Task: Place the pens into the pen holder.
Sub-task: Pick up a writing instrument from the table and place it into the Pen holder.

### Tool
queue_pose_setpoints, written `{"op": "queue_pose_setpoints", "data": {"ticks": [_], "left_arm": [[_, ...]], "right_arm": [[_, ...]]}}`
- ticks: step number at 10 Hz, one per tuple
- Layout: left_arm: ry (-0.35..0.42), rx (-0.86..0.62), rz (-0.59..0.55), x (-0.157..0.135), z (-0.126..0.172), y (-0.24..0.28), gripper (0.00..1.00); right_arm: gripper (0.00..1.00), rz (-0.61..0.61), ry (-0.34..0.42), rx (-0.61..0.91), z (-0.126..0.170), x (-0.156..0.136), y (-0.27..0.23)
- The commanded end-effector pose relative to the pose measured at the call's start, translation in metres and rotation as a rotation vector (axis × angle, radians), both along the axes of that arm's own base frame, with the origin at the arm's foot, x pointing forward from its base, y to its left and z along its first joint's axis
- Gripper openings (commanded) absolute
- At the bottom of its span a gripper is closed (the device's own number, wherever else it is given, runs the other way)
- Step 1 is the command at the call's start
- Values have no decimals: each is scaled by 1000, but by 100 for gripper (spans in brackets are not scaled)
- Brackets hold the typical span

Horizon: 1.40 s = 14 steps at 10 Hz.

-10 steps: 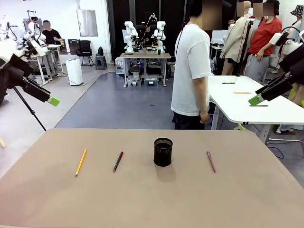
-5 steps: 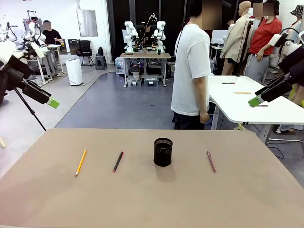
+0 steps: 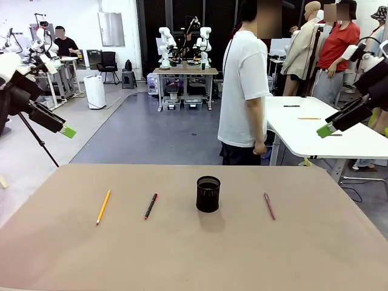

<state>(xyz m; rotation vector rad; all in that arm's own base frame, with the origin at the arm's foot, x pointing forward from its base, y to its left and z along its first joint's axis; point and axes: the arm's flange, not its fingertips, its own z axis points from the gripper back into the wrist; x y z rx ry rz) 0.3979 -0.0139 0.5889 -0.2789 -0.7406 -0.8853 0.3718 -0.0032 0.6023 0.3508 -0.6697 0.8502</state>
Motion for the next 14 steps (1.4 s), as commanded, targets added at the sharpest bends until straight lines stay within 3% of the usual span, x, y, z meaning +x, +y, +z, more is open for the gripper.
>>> {"op": "queue_pose_setpoints", "data": {"ticks": [1, 14], "left_arm": [[3, -6, -5, 0, -1, 0, 100], [3, -6, -5, 0, -1, 0, 100]], "right_arm": [[100, 5, -4, 8, 1, -1, 0], [100, 5, -4, 8, 1, -1, 0]]}}
